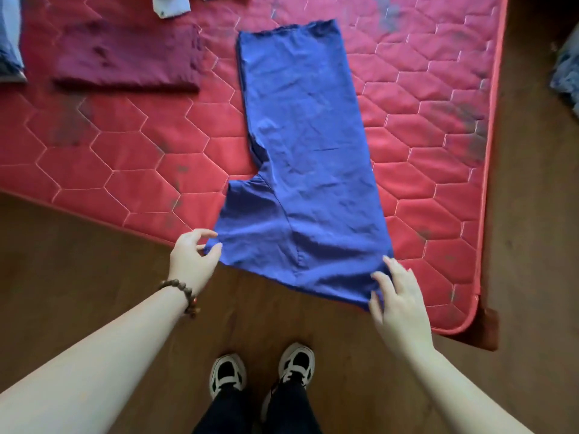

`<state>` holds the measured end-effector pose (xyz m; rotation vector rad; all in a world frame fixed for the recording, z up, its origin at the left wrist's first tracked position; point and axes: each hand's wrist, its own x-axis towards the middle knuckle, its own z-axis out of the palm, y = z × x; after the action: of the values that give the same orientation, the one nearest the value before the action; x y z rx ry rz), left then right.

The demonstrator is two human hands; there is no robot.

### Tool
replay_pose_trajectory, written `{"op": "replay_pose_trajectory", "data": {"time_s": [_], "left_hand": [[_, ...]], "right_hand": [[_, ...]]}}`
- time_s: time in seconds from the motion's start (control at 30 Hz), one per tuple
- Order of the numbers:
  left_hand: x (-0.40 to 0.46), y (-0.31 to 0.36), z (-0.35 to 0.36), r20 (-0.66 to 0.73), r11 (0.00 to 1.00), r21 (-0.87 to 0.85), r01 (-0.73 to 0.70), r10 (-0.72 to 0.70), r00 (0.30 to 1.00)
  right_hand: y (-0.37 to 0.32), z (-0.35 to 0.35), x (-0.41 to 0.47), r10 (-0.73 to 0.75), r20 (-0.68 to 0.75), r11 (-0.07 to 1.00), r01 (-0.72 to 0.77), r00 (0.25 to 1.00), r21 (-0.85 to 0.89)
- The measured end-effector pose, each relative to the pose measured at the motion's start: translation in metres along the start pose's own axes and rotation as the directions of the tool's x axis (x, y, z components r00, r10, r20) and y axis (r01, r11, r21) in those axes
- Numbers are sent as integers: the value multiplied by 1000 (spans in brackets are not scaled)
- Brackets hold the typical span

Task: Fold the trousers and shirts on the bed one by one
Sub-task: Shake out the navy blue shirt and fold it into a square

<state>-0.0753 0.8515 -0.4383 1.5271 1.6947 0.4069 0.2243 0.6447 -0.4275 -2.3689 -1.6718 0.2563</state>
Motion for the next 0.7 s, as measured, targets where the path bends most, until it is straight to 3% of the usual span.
{"op": "replay_pose_trajectory", "data": {"time_s": [0.07, 0.13, 0.23, 0.3, 0.43, 0.5, 0.57, 0.63, 0.7], "left_hand": [[6, 5, 7, -21, 994, -70, 83, -85, 996], [11, 8, 13, -16, 985, -97, 145, -147, 989], [13, 5, 19, 14, 985, -55, 160, -160, 987], [14, 0, 20, 27, 984, -36, 173, -172, 985], [12, 1, 20, 44, 977, 93, 191, -195, 980], [12, 12, 24, -60, 955, 273, 118, -105, 993], [15, 29, 32, -133, 916, 399, -42, 103, 986], [20, 53, 46, -44, 858, 433, -277, 327, 944], [24, 76, 67, 131, 768, 415, -487, 479, 868]], "right_hand": [[-4, 6, 21, -59, 1, 996, 59, 998, -61], [-9, 16, 42, -41, 148, 985, 65, 988, -163], [-8, 40, 52, 113, 388, 942, 25, 915, -335], [-13, 49, 55, 155, 382, 934, -10, 911, -356], [-28, 44, 71, 89, 157, 961, -43, 984, -274], [-23, 41, 78, 81, 248, 946, 4, 965, -323], [-21, 43, 86, 82, 294, 941, 23, 952, -338], [-23, 40, 97, 58, 210, 959, 4, 976, -282], [-26, 38, 115, -4, 94, 976, 25, 996, -218]]}}
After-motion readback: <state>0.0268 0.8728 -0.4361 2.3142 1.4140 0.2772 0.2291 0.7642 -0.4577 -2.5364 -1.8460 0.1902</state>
